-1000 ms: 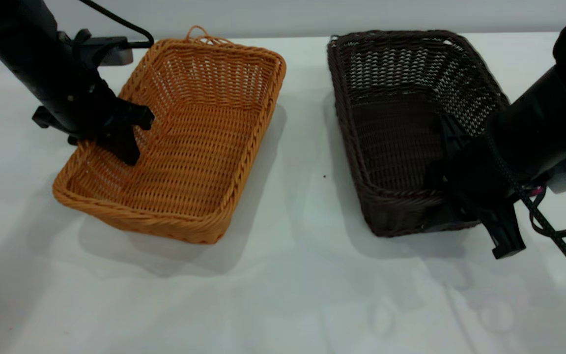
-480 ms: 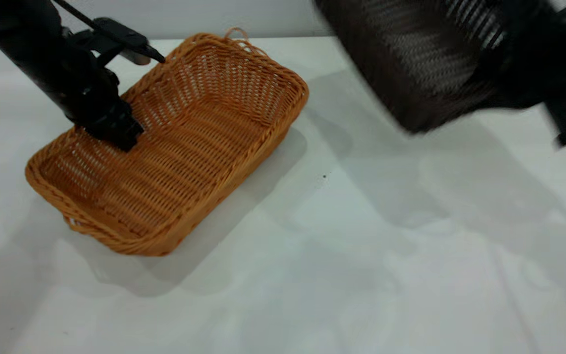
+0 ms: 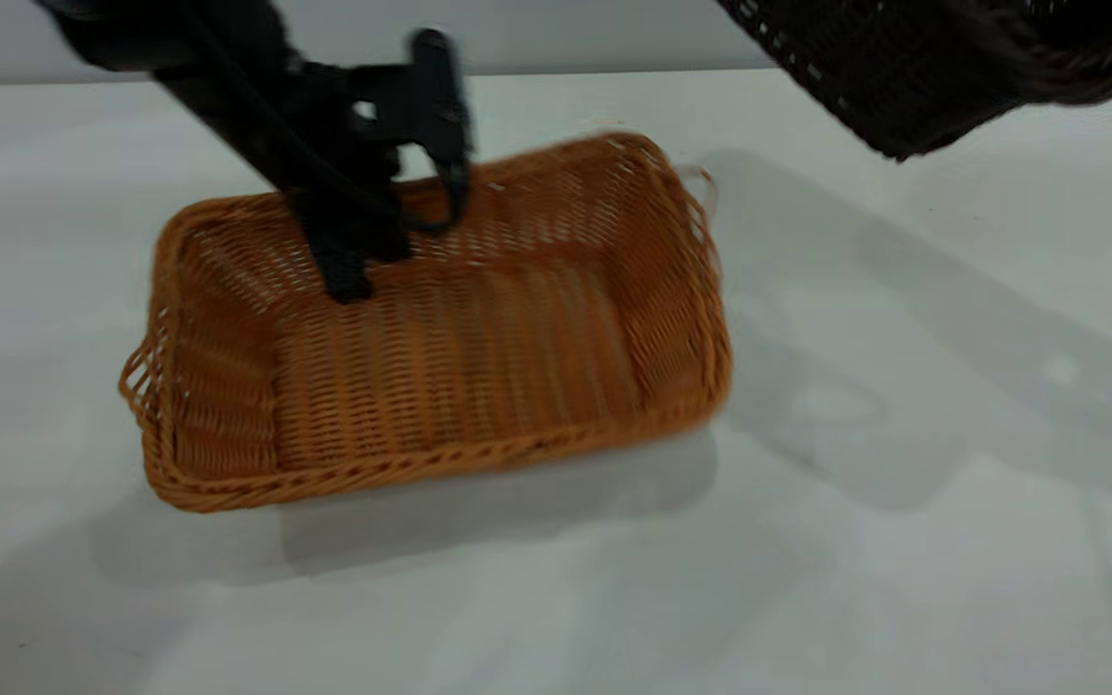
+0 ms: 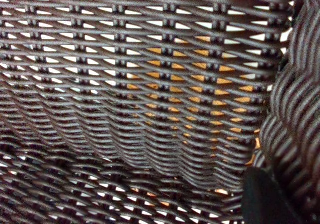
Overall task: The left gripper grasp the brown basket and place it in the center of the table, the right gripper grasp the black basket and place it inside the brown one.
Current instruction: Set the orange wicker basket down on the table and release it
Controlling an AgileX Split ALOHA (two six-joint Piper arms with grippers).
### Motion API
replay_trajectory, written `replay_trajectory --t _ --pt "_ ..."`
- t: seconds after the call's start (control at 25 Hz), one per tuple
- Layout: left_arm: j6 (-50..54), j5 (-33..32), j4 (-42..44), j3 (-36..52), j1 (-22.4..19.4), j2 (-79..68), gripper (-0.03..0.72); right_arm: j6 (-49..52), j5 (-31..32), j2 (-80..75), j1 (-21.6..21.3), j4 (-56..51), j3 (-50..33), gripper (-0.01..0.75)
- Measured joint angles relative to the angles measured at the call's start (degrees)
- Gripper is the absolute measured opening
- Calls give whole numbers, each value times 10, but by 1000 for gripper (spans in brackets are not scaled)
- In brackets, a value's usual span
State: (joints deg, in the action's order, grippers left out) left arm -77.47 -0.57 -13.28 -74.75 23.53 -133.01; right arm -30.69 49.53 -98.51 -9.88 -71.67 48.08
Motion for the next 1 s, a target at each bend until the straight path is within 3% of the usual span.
replay_trajectory --t 0.16,0.52,0.68,1.0 --pt "-27 6 12 -29 26 -20 83 0 2 0 0 1 8 85" --pt "-29 38 20 -41 42 -41 107 0 12 0 0 3 9 85" --pt "-6 51 28 -41 43 -43 197 -2 12 0 0 -7 9 85" --pt "32 91 25 -41 46 -54 454 -20 14 0 0 -29 9 85"
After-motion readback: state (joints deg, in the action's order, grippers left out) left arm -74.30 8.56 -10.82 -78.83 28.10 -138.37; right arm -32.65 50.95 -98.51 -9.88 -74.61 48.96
